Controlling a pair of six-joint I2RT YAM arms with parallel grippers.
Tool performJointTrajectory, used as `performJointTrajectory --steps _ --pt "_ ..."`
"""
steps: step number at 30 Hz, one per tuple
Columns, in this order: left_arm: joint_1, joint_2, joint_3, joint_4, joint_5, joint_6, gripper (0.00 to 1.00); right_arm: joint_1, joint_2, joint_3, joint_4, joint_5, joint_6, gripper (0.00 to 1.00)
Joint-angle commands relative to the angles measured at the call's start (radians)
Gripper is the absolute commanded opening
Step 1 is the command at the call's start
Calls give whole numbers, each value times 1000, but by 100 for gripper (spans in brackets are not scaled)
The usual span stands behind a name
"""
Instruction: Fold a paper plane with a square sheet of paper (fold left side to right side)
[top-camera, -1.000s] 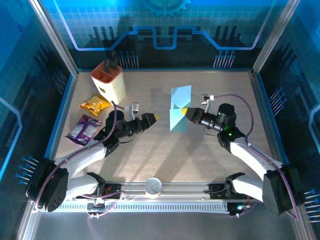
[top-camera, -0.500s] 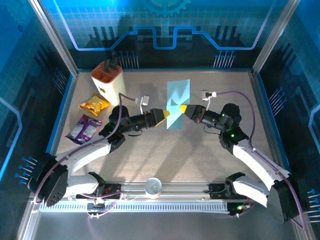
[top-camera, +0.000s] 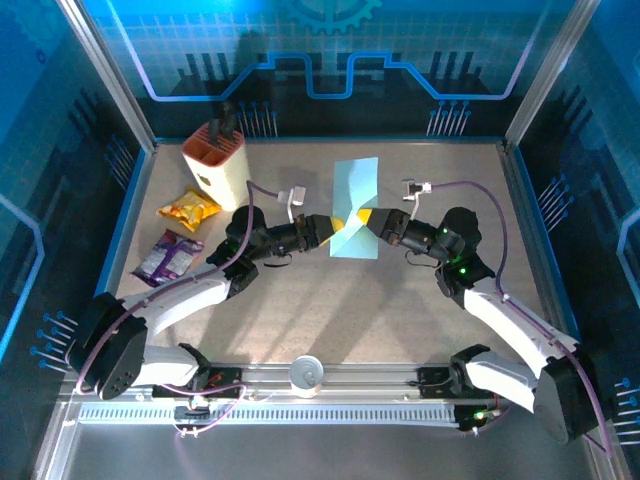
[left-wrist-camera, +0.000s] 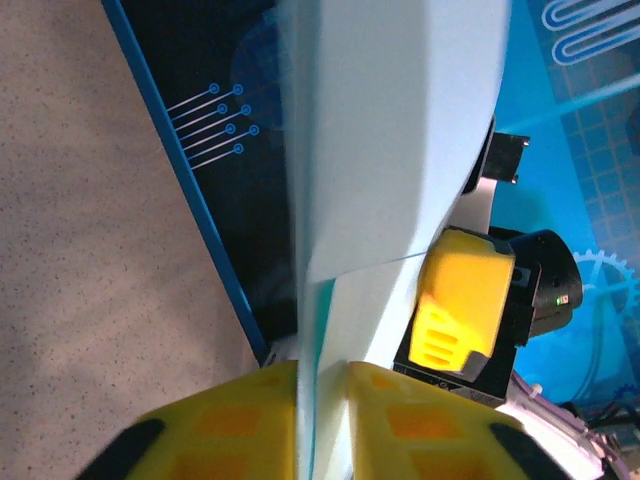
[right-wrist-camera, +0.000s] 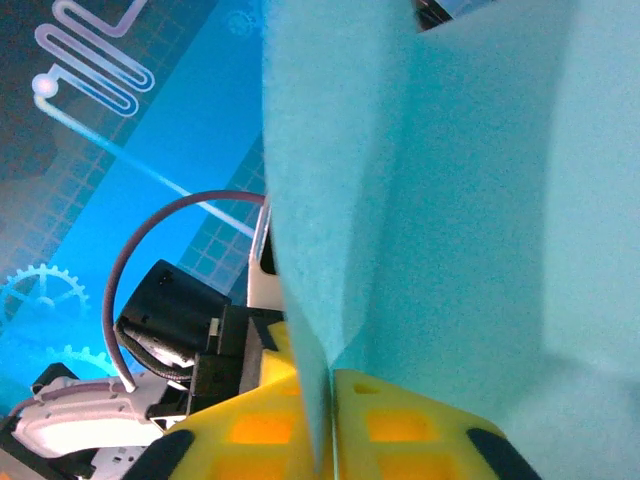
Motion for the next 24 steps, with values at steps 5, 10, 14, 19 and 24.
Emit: performJointTrajectory --steps 5,10,14,19,24 --pt "20 -92 40 -225 -34 90 9 -60 -79 14 -208 22 -104 39" --pt "27 -217 126 -746 -185 320 2 -85 -173 158 -804 249 -432 59" --pt "6 -219 235 -1120 -357 464 0 -83 -145 285 -1182 537 -620 67" --pt "-105 -131 381 -1477 -692 538 0 -83 -98 339 -1381 812 -724 82" --pt "-254 41 548 -1794 -1086 458 0 -83 -104 328 -1407 957 -746 99"
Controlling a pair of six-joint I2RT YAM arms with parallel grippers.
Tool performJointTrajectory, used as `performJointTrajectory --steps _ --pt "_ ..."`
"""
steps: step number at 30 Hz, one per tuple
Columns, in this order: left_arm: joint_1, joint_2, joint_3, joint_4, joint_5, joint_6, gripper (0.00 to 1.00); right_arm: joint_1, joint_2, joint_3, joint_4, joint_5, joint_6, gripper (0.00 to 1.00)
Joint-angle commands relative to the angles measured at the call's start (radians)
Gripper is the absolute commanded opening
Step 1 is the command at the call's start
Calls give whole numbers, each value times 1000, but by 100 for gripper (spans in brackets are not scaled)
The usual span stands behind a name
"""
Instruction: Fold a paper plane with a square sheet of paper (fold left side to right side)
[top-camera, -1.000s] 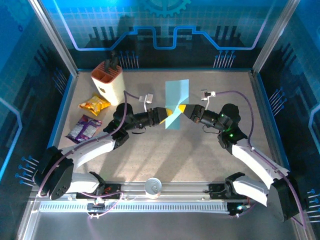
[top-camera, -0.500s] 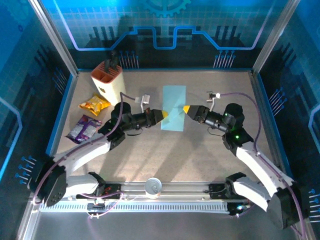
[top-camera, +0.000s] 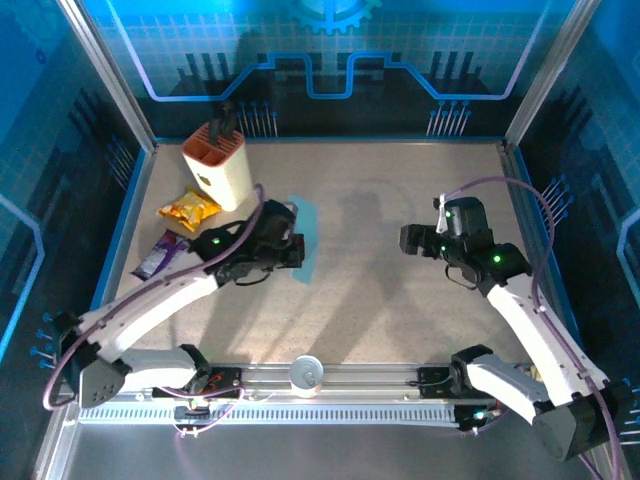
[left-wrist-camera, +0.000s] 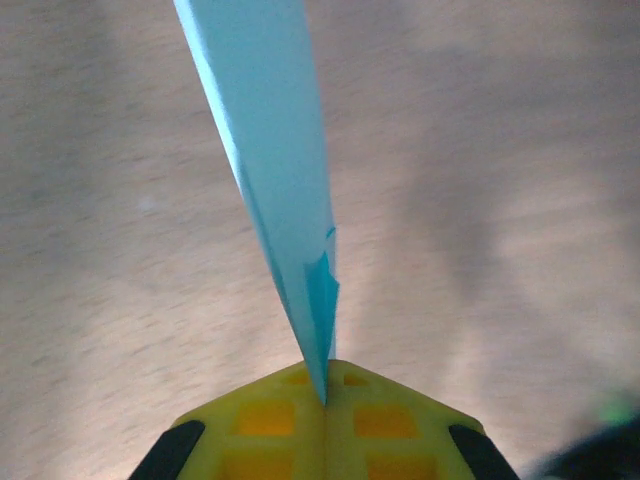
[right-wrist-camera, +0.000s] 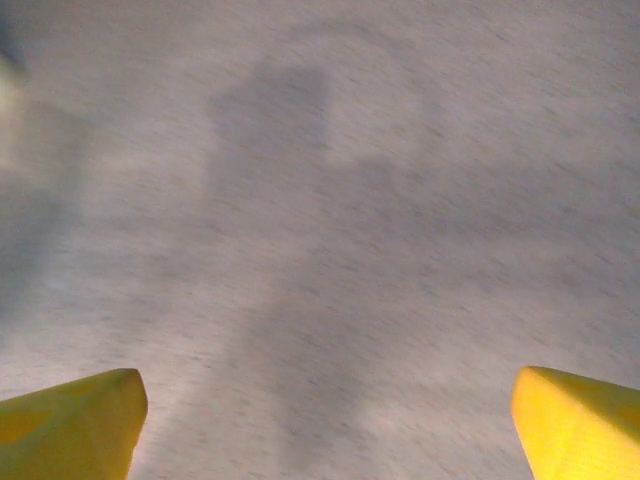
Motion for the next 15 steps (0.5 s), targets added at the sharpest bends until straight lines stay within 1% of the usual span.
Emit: performJointTrajectory --steps 1,3,5,8,11,13,15 --pt "-88 114 119 -382 -394 -36 0 -8 -20 0 -97 179 -65 99" --pt "-140 212 197 -514 -512 -114 0 -9 -28 -7 -87 197 -68 99" --pt "-184 310 271 -639 -593 -200 0 -10 -33 -14 -77 207 -69 99" --pt "-232 456 354 -785 -658 -295 0 -16 -40 -24 -65 210 -71 99" --pt "-264 587 413 -888 -680 -368 0 -21 -51 -35 -57 217 -71 99" --pt "-280 653 428 -895 -663 -383 0 -28 -61 -41 -55 218 -71 99" --pt "-290 704 430 -862 -626 -374 0 -38 -75 -48 -54 219 -72 99"
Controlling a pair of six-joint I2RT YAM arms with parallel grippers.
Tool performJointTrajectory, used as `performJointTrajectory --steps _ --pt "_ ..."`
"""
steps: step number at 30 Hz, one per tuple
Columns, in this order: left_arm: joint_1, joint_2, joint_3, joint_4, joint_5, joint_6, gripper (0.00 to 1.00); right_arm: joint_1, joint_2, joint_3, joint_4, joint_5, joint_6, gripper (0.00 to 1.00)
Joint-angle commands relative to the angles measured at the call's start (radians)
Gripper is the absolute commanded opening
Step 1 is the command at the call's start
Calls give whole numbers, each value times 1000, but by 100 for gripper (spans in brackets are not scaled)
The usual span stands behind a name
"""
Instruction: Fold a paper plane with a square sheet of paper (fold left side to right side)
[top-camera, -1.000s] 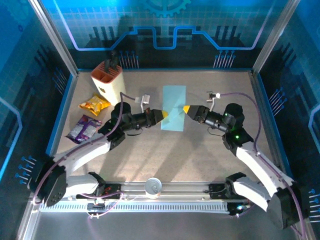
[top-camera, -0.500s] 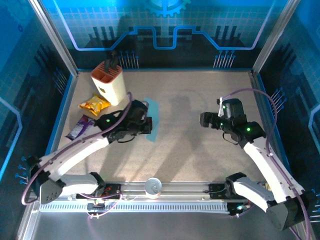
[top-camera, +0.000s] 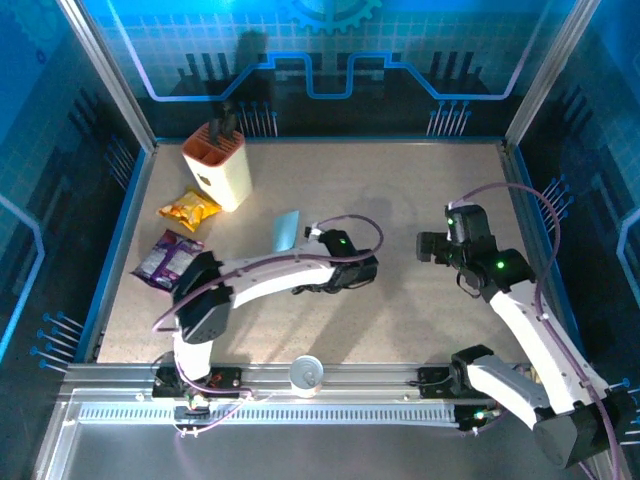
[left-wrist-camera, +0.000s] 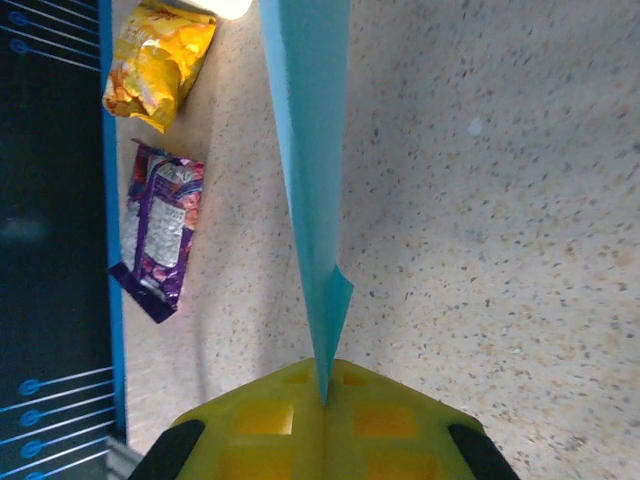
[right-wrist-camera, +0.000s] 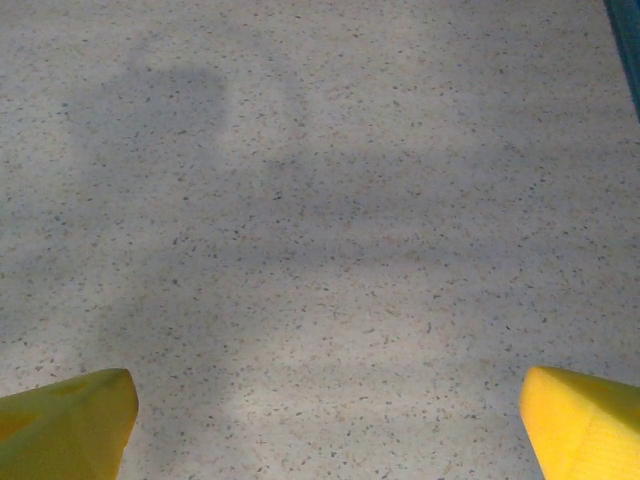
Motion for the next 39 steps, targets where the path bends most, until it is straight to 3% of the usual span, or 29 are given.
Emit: performJointTrajectory --steps 1,7,12,16,23,29,39 --pt "-18 64 25 -93 -8 -54 0 -25 -34 -14 -3 30 -14 99" --pt "-21 129 2 123 142 43 0 -53 -56 -13 -15 16 -30 99" --pt "-1 124 -48 355 337 108 0 -67 -71 -17 -27 0 -33 99" --pt "15 128 -59 449 425 125 0 -75 -75 -25 -27 -36 -32 99" --pt "50 101 -100 590 553 157 15 -83 -45 -35 2 -181 -11 99" --pt "87 51 -152 743 685 167 37 -90 7 -67 36 -315 -3 99" --pt "184 -174 -354 1019 851 172 58 -97 93 -100 117 -604 49 97"
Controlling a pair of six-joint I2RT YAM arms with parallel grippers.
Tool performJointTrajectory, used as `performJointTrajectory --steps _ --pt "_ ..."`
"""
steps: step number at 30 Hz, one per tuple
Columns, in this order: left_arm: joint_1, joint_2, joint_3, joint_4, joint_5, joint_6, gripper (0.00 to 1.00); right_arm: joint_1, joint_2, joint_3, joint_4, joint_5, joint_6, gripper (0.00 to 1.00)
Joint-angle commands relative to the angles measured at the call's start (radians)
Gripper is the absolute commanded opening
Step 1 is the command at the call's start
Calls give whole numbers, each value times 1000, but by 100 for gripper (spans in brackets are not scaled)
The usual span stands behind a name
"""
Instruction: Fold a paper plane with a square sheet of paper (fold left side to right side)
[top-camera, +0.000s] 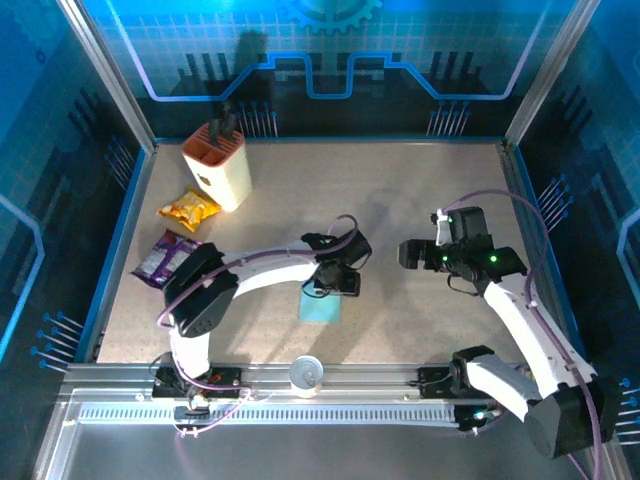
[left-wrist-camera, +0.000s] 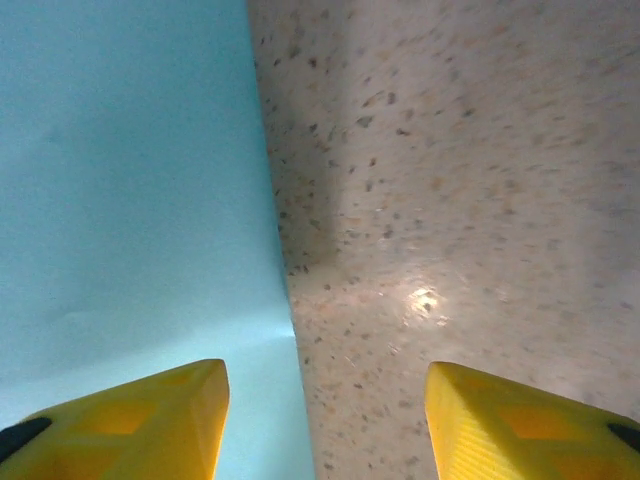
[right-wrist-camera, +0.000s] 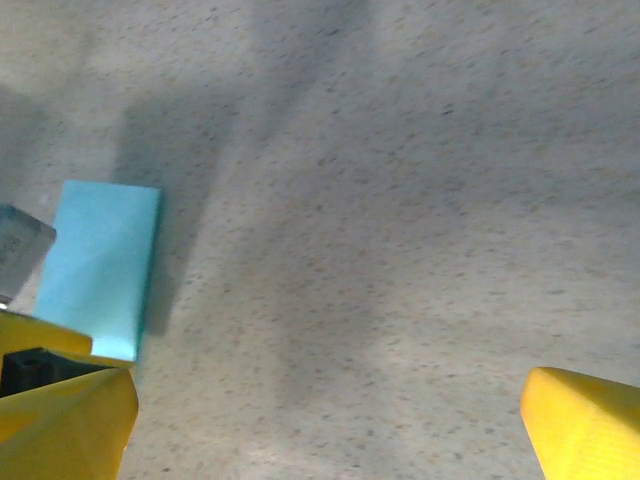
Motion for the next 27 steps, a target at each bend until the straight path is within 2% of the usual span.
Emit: performJointTrajectory --steps 1,4,7,12,17,21,27 --pt "41 -115 -80 137 88 5 59 -14 30 -32 61 -203 47 93" --pt "94 -211 -181 219 109 6 64 1 84 -56 120 -339 89 82" --pt "158 -309 -288 307 130 1 67 45 149 -76 186 -400 145 71" --pt "269 -447 -464 450 161 -34 72 171 263 -94 317 -408 250 55" --pt "388 -519 -600 555 262 -75 73 278 408 -77 450 -397 339 37" --pt "436 -512 -637 567 349 -70 73 326 511 -48 503 -384 365 29" --pt "440 -459 -640 549 399 -43 70 348 593 -28 548 -390 381 28"
